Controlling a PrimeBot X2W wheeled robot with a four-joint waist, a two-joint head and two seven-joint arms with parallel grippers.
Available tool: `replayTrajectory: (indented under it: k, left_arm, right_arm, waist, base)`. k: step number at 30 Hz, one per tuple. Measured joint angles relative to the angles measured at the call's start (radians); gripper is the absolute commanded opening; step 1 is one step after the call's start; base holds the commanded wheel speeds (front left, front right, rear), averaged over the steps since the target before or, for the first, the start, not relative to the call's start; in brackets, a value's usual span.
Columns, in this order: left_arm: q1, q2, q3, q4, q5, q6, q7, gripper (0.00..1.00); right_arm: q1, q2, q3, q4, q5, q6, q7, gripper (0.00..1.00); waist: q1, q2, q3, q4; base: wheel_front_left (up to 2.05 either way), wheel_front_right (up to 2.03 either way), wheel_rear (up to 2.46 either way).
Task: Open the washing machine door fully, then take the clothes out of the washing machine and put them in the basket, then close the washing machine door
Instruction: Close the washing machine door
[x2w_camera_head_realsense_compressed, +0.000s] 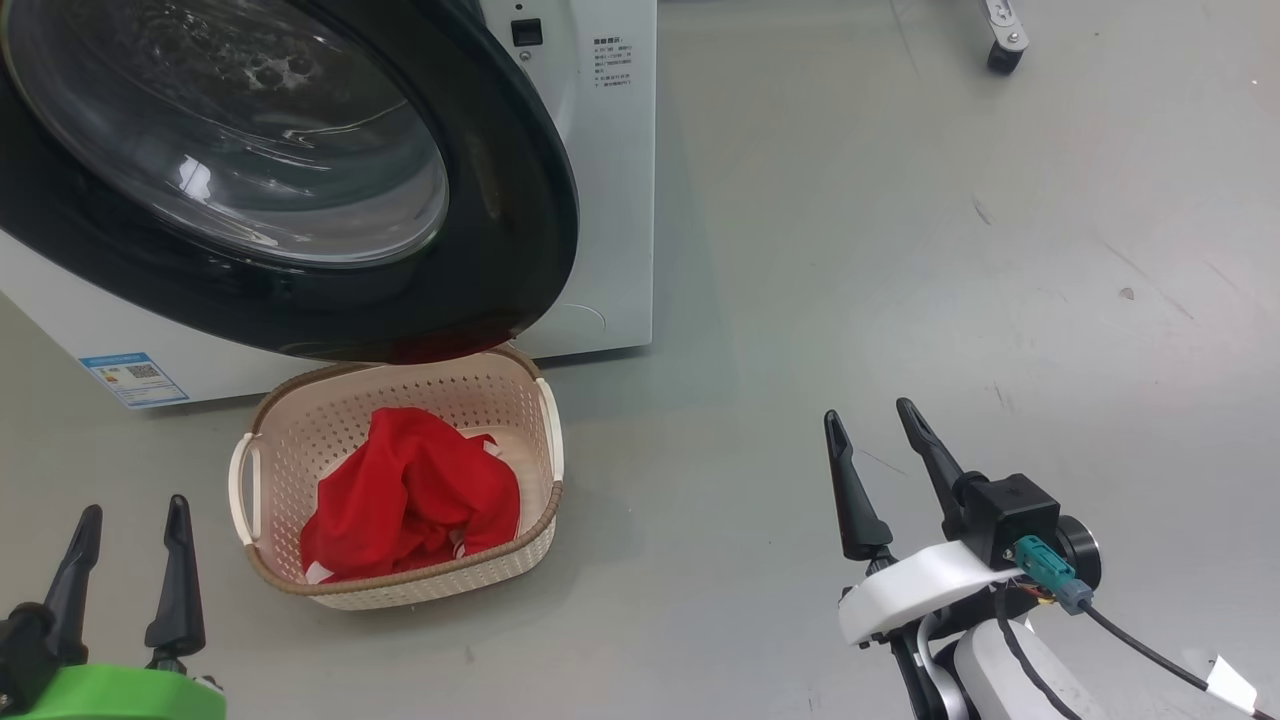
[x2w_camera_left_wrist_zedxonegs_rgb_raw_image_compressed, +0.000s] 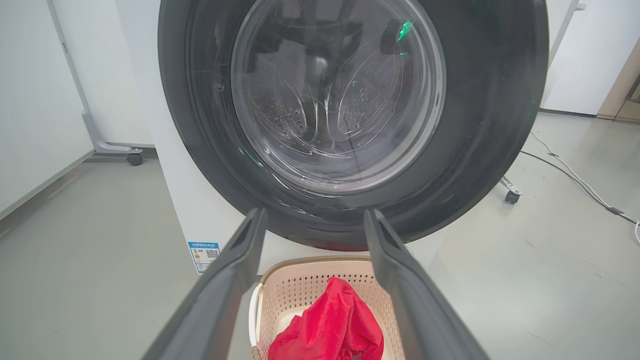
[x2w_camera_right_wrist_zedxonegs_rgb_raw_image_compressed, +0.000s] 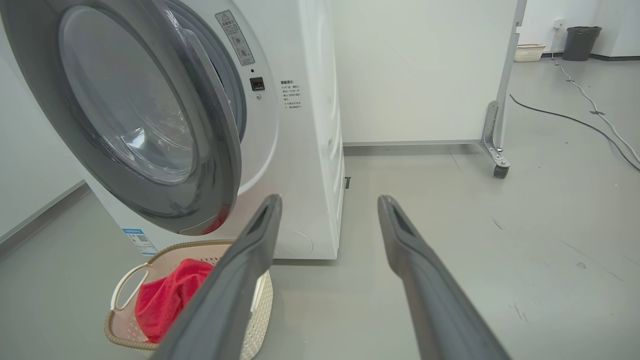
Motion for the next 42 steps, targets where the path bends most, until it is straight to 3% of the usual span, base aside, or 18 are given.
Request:
replayTrajectory:
  k: [1, 2, 3, 4, 11, 17, 24, 34, 38, 42]
  left_arm:
    - [0.000, -0.001, 0.001, -0.001, 0.000, 0.000, 0.000, 1.00]
    - [0.000, -0.003, 0.002, -0.002, 0.002, 0.000, 0.000, 1.00]
    - [0.000, -0.004, 0.003, -0.003, 0.003, 0.000, 0.000, 1.00]
    - [0.000, -0.005, 0.003, -0.004, 0.006, 0.000, 0.000, 1.00]
    - [0.000, -0.012, 0.005, -0.005, 0.009, 0.000, 0.000, 1.00]
    - [0.000, -0.014, -0.004, -0.007, 0.011, 0.000, 0.000, 1.00]
    - [-0.001, -0.018, -0.035, -0.008, 0.011, 0.000, 0.000, 1.00]
    - [-0.030, -0.033, -0.100, -0.010, 0.011, 0.000, 0.000, 1.00]
    - [-0.037, -0.043, -0.127, -0.010, 0.008, 0.000, 0.000, 1.00]
    - [-0.038, -0.048, -0.139, -0.011, -0.001, 0.000, 0.000, 1.00]
  right_arm:
    - [0.000, 0.000, 0.000, -0.002, 0.000, 0.000, 0.000, 0.79]
    - [0.000, 0.000, 0.000, -0.003, 0.000, 0.000, 0.000, 0.49]
    - [0.000, 0.000, 0.000, -0.004, -0.001, 0.000, 0.000, 0.30]
    - [0.000, 0.000, -0.001, -0.006, -0.002, 0.000, 0.000, 0.00]
    - [-0.005, 0.000, -0.003, -0.055, -0.014, 0.000, 0.000, 0.00]
    - [-0.064, -0.001, 0.009, -0.182, -0.068, 0.002, 0.000, 0.00]
    - [-0.142, -0.007, 0.072, -0.258, -0.124, 0.070, 0.000, 0.00]
    - [-0.198, -0.018, 0.207, -0.131, -0.187, 0.182, 0.000, 0.00]
    - [-0.222, -0.028, 0.231, -0.043, -0.191, 0.207, 0.018, 0.00]
    - [-0.281, -0.031, 0.234, 0.019, -0.198, 0.207, 0.052, 0.00]
  waist:
    - [0.0000, 0.0000, 0.000, 0.000]
    - [0.0000, 0.0000, 0.000, 0.001]
    - [0.0000, 0.0000, 0.001, 0.001]
    - [0.0000, 0.0000, 0.001, 0.002]
    - [0.0000, 0.0000, 0.002, 0.009]
    - [0.0000, 0.0000, 0.006, 0.019]
    - [0.0000, 0.0000, 0.016, 0.049]
    - [0.0000, 0.0000, 0.033, 0.121]
    - [0.0000, 0.0000, 0.045, 0.163]
    - [0.0000, 0.0000, 0.062, 0.211]
  base:
    - [0.00, 0.00, 0.00]
    - [0.00, 0.00, 0.00]
    - [0.00, 0.00, 0.00]
    - [0.00, 0.00, 0.00]
    - [0.00, 0.00, 0.00]
    - [0.00, 0.00, 0.00]
    - [0.00, 0.00, 0.00]
    - [0.00, 0.00, 0.00]
    - [0.00, 0.00, 0.00]
    - [0.00, 0.00, 0.00]
